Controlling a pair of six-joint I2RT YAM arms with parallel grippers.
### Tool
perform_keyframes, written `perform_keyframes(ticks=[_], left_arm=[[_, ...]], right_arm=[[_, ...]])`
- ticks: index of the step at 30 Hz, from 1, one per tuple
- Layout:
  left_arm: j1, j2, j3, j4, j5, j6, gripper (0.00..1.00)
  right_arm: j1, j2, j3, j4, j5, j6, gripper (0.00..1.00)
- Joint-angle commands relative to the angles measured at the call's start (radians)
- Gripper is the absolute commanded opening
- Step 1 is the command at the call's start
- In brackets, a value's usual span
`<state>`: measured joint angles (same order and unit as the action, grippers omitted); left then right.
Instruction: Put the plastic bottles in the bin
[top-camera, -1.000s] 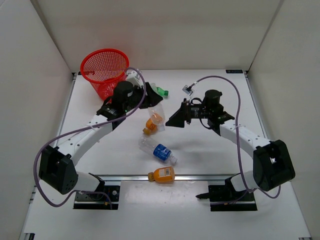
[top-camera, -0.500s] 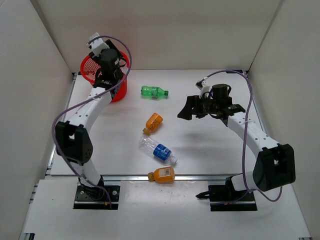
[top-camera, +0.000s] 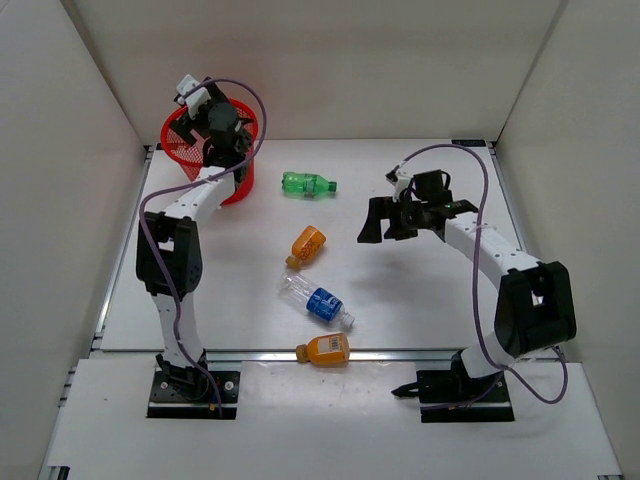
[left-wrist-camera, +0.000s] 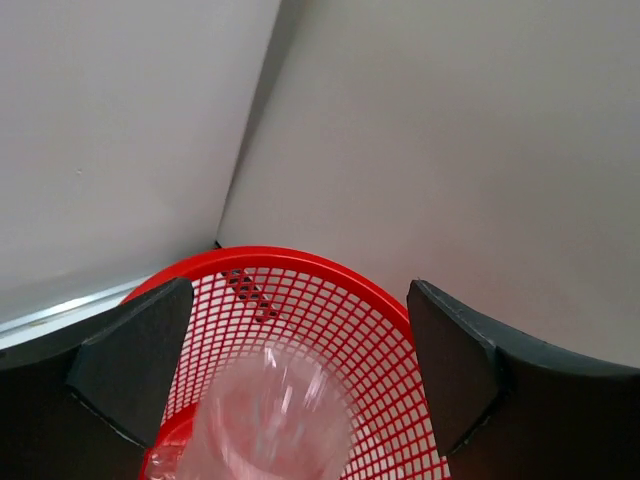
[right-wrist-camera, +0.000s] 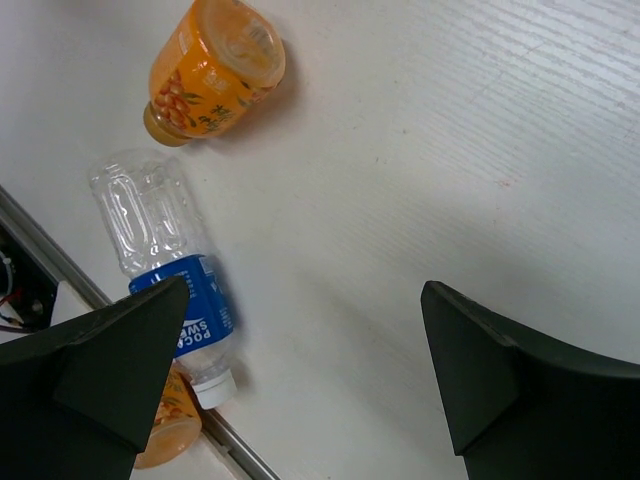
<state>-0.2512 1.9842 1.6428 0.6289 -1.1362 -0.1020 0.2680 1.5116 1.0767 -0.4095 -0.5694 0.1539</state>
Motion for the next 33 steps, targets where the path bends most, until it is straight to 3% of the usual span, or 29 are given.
perform_keyframes(ticks=[1,6,9,14,18,20,24,29,33], left_arm=[[0.027,-0.083,0.080,-0.141,0.094,-0.059,0.99],[0.044,-0.151,0.236,-0.605,0.453,-0.183,0.98],[0.047,-0.232,0.218,-0.811,0.623,-0.255,0.98],[0.001,-0.458,-0.093,-0.943,0.800,-0.320,0.99],[0.007,-0.683,-0.372,-0.968,0.945,-0.452,0.99],[-0.026,-0.757,-0.503,-1.023,0.968,-0.464,0.99],[-0.115,-0.898,-0.587,-1.198,0.897,-0.430,0.99],[-0.045,-1.110,-0.689,-1.348,0.954,-0.461,0.99],[-0.054,-1.167,-0.721,-1.410,0.943,-0.443,0.98]], right_arm=[[0.059,0.038,0.081,-0.002,0.069,-0.007,0.99],[0.164,0.117,0.178,-0.014,0.206,-0.001,0.99],[0.232,0.162,0.227,-0.020,0.229,-0.007,1.00],[0.301,0.196,0.241,0.012,0.331,0.079,0.99],[0.358,0.246,0.273,-0.003,0.530,0.235,0.99],[0.369,0.272,0.288,0.006,0.619,0.323,0.99],[0.401,0.332,0.342,0.020,0.669,0.407,0.97],[0.445,0.412,0.423,0.031,0.686,0.430,0.98],[0.468,0.461,0.456,0.041,0.664,0.473,0.98]])
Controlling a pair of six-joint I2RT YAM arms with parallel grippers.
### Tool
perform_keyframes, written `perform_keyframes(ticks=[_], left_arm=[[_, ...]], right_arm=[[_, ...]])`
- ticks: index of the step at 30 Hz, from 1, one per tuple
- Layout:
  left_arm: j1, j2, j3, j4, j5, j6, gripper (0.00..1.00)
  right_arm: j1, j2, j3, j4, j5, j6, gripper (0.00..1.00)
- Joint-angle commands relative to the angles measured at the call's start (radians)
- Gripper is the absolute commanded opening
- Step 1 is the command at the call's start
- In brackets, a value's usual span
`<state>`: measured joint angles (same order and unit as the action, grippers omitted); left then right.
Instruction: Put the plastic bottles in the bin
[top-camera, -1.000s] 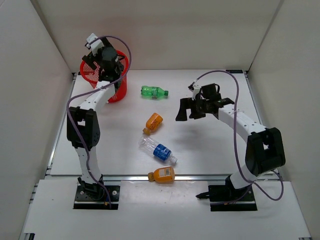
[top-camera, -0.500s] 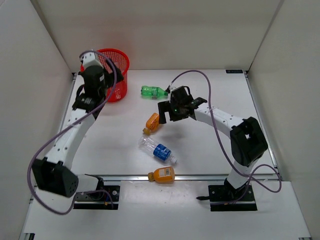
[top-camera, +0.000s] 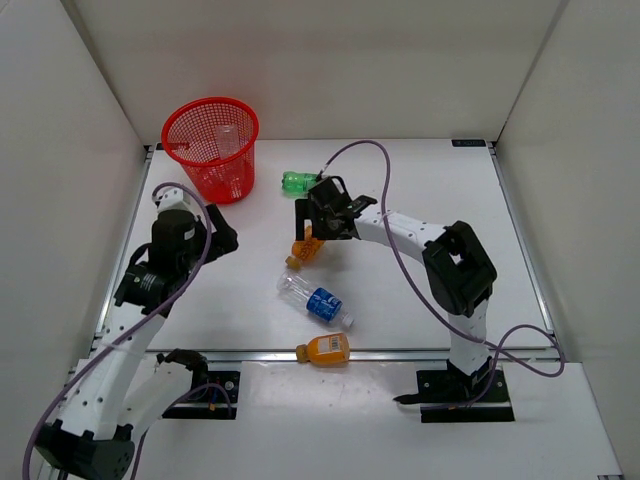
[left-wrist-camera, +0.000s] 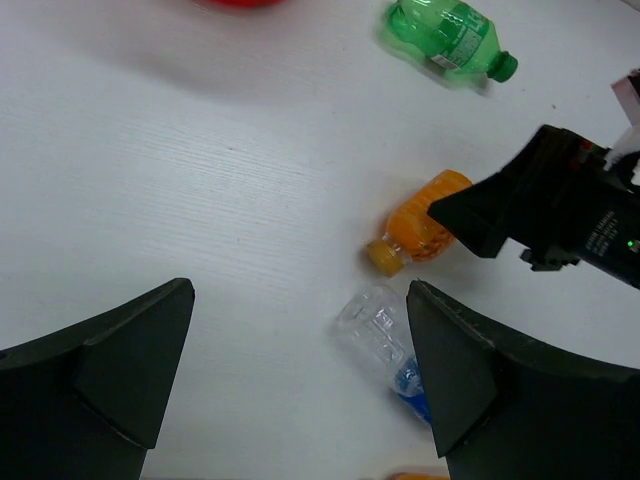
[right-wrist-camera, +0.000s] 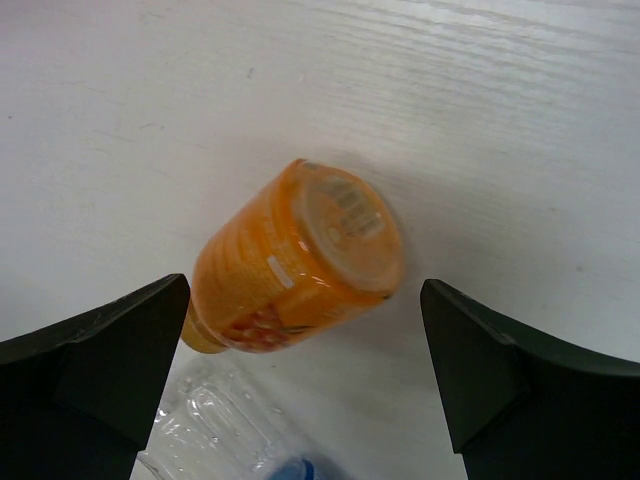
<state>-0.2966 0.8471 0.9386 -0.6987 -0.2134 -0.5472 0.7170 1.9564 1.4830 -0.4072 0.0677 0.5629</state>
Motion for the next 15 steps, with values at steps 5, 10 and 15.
perform_keyframes(ticks=[5,10,15], left_arm=[[-0.016,-0.081,-0.034,-0.097,0.034,-0.004,0.98],[-0.021,-0.080,-0.024,-0.116,0.043,0.024,0.99],[-0.022,-0.074,-0.047,-0.093,0.089,0.044,0.99]], right_arm=[[0.050,0.088,0.091,-0.018,0.050,0.123,0.98],[0.036,0.151,0.111,-0.005,0.027,0.164,0.94],[0.024,0.174,0.152,0.004,0.006,0.155,0.60]])
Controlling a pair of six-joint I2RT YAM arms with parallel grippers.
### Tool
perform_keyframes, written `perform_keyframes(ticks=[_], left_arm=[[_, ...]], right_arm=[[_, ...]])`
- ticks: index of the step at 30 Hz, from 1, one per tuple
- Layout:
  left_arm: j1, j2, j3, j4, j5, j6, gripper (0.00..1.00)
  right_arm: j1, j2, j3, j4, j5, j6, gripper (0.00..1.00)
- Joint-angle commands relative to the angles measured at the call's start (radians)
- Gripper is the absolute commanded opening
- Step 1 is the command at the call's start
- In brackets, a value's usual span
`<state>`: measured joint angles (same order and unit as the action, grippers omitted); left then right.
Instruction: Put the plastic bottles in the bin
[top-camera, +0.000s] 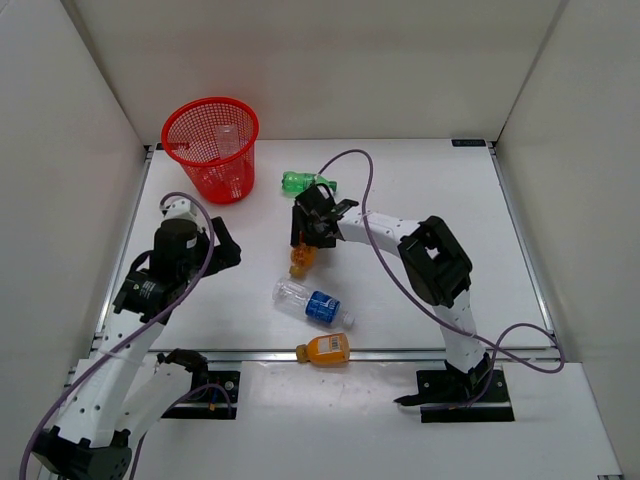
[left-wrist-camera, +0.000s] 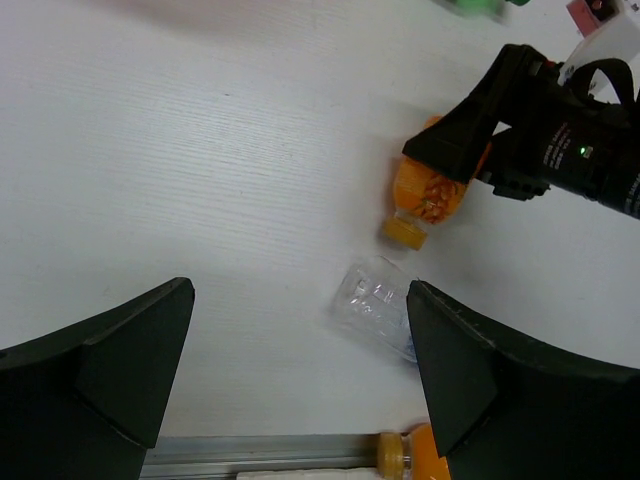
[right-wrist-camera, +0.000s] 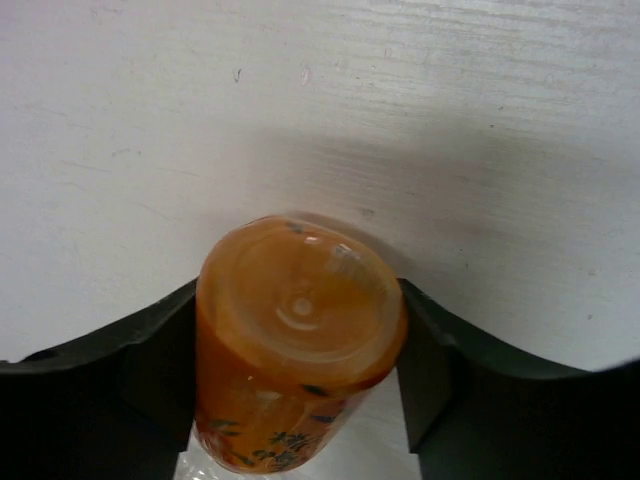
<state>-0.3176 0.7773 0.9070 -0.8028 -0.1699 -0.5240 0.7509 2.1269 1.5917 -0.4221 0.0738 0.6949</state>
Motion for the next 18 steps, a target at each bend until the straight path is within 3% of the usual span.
perform_keyframes(ticks=[1,4,7,12,18], left_arm=[[0.005,0.002,-0.025,0.020,0.065,0.025,0.98],[-0.011,0.040,-0.025,0.060,0.165,0.070,0.99],[-0.044,0.089,-0.043,0.109,0.248,0.107,0.99],[-0.064,0.152,-0.053,0.249,0.366,0.121,0.99],[-0.077,0.241,-0.042,0.369,0.463,0.136,0.99]], right_arm=[[-0.013,-0.002,0.045,0.029,-0.009,0.018,0.56],[-0.034,-0.010,0.082,0.034,-0.023,-0.008,0.42],[-0.067,-0.030,0.105,0.064,-0.139,-0.015,0.25],[-0.125,-0.119,0.005,0.233,-0.460,0.075,0.20],[-0.105,-0.209,-0.019,0.279,-0.604,0.098,0.20]])
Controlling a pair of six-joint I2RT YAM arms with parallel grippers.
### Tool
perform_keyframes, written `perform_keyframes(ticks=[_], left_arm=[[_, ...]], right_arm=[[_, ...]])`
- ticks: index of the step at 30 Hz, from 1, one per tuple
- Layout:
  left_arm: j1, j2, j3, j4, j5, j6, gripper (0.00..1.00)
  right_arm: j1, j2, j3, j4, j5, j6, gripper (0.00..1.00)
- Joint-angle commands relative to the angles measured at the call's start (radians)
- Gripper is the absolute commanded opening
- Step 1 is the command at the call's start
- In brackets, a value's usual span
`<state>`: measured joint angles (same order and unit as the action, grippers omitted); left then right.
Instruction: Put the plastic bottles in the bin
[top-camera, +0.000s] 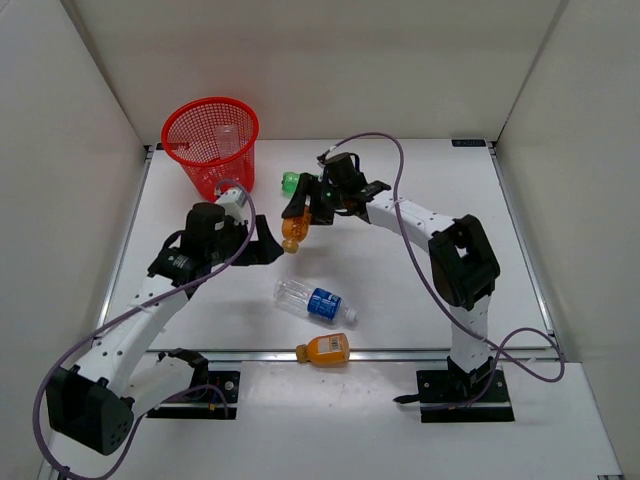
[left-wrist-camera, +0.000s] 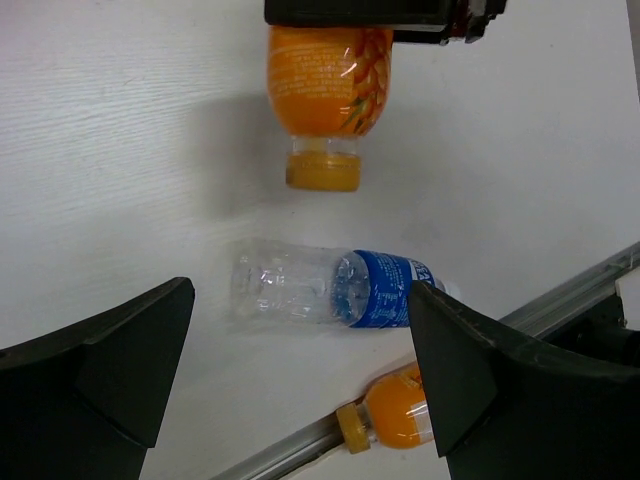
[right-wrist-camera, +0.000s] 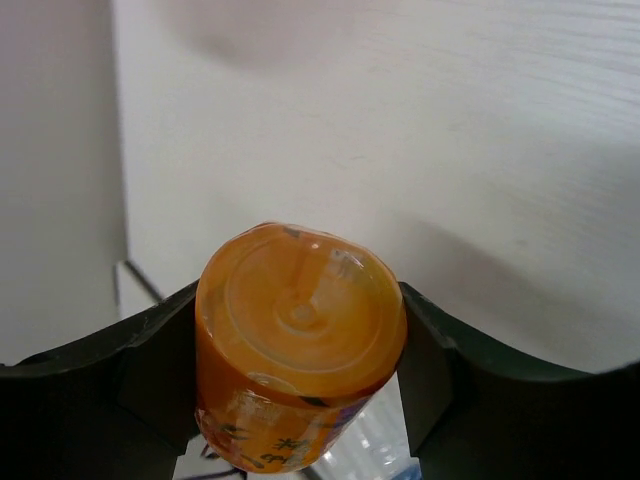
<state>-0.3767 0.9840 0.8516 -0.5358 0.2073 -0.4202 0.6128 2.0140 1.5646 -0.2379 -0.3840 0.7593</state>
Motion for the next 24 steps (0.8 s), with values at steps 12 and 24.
perform_keyframes(ticks=[12,24], left_arm=[[-0.047,0.124,0.058,0.099,0.118,0.169,0.99],[-0.056,0.148,0.010,0.154,0.149,0.165,0.99]], right_arm=[[0.033,-0.123,0.009,0.028,-0.247,-0.049,0.18],[0.071,-0.133,-0.031,0.173,-0.404,-0.078,0.17]])
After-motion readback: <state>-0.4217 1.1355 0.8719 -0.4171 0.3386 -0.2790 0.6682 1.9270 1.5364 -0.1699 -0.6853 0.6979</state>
